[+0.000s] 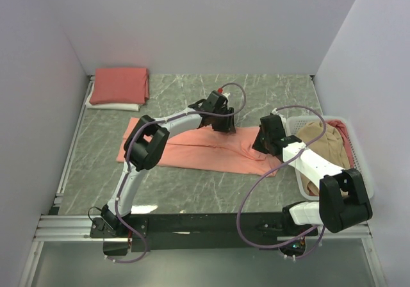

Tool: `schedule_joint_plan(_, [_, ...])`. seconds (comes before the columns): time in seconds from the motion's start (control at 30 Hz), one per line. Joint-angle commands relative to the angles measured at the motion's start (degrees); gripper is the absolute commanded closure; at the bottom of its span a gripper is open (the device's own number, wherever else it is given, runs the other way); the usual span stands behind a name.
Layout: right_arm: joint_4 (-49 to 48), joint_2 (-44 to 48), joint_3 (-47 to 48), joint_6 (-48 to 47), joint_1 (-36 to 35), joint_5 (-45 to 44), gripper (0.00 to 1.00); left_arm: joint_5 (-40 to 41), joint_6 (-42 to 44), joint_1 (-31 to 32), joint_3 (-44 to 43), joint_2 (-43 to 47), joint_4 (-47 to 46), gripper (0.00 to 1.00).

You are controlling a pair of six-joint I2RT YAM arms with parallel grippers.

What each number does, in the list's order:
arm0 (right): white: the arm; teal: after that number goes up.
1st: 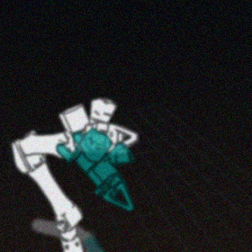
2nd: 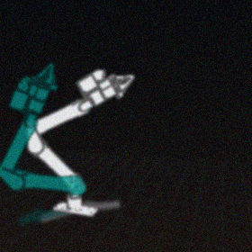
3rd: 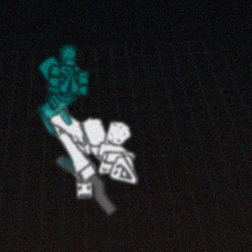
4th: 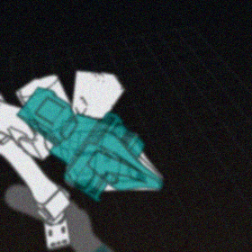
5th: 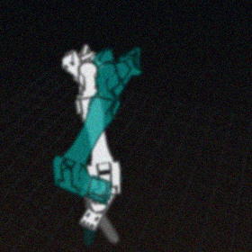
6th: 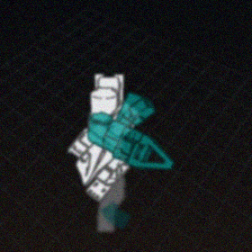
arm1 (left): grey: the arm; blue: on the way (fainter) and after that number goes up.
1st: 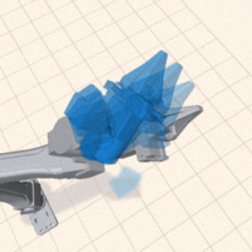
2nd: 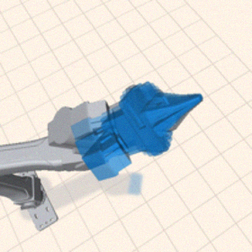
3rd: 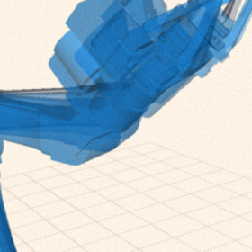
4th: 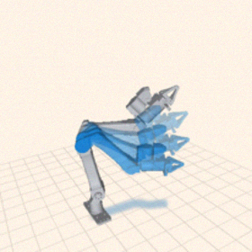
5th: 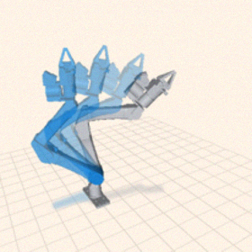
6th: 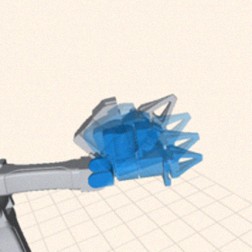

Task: Fold and stack the t-shirts
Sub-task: Fold the tshirt

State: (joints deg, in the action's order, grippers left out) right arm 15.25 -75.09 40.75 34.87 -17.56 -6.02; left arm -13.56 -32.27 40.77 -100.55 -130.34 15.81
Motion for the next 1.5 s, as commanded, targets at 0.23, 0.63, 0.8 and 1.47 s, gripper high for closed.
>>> schedule_joint_plan(0.23, [-0.9, -0.3, -0.5, 0.1, 2.9, -1.2, 0.72, -3.7, 1.0, 1.4, -1.5, -0.1, -2.8, 0.63])
schedule_joint_plan(0.63, [-2.4, -3.2, -1.4, -0.6, 4.6, -0.1, 0.61, -4.5, 0.5, 1.6, 0.0, 1.4, -3.9, 0.97])
schedule_joint_plan(0.8, [-2.5, -5.3, -0.7, -0.7, 4.6, 0.0, 0.59, -5.0, -0.7, 1.6, 3.2, 4.2, -6.1, 0.99])
schedule_joint_plan(1.47, [-2.9, -8.4, 2.1, -1.3, 4.6, 0.3, 0.67, -5.6, -2.7, 1.7, 9.7, 9.1, -8.6, 0.99])
